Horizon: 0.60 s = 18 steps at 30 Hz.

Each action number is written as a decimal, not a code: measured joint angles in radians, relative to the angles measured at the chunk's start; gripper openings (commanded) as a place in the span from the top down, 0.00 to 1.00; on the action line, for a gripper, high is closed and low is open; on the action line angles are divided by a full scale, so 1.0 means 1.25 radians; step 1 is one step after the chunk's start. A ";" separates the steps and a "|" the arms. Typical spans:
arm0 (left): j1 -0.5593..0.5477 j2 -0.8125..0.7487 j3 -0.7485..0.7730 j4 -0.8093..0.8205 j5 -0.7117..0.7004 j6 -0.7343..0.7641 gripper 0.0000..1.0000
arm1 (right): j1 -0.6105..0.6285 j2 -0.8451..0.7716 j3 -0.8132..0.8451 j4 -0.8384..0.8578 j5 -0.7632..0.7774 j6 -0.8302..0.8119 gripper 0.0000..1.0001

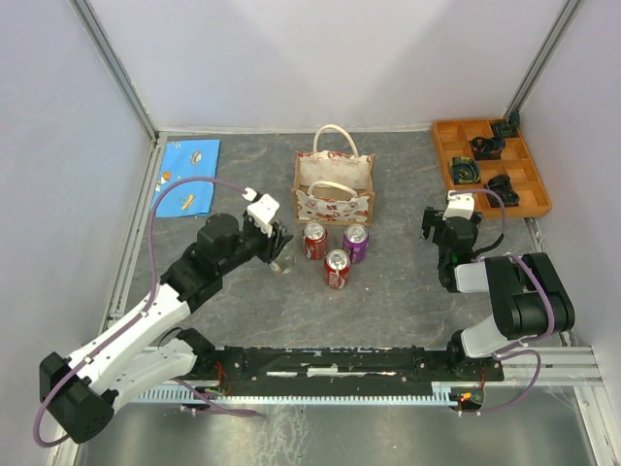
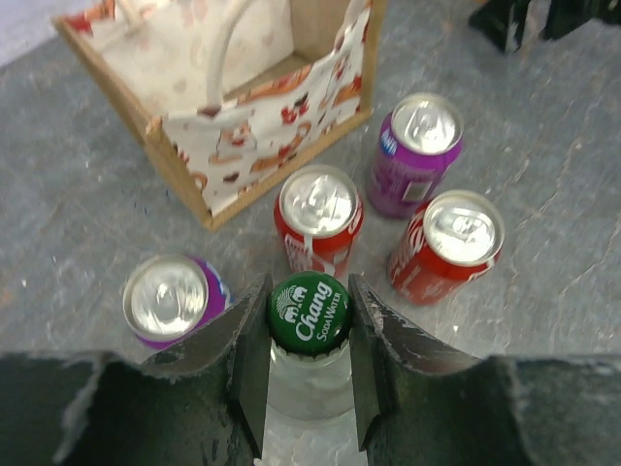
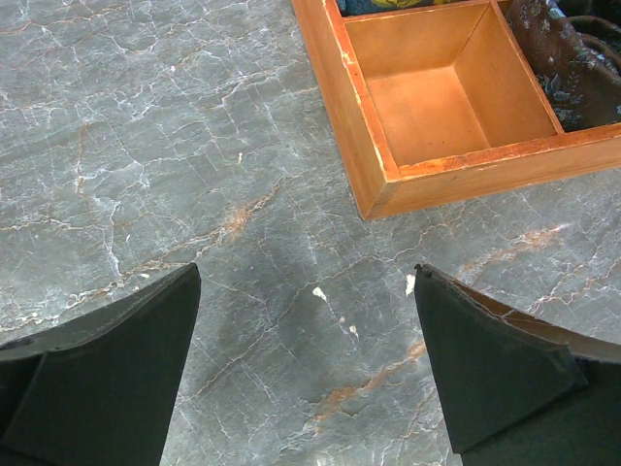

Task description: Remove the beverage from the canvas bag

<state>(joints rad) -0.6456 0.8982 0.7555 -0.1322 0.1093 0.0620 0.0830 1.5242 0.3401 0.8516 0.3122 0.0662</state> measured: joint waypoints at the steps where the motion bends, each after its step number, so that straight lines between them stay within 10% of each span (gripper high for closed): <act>1: 0.000 -0.023 -0.041 0.007 -0.010 -0.007 0.97 | 0.000 0.000 0.000 0.000 0.000 0.000 0.01; 18: 0.000 0.022 -0.190 0.223 -0.006 -0.063 0.97 | 0.000 0.000 0.000 0.000 0.000 0.000 0.01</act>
<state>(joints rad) -0.6456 0.9257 0.5175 0.1467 0.1013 -0.0170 0.0830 1.5242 0.3401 0.8520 0.3122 0.0662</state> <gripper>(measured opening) 0.406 0.991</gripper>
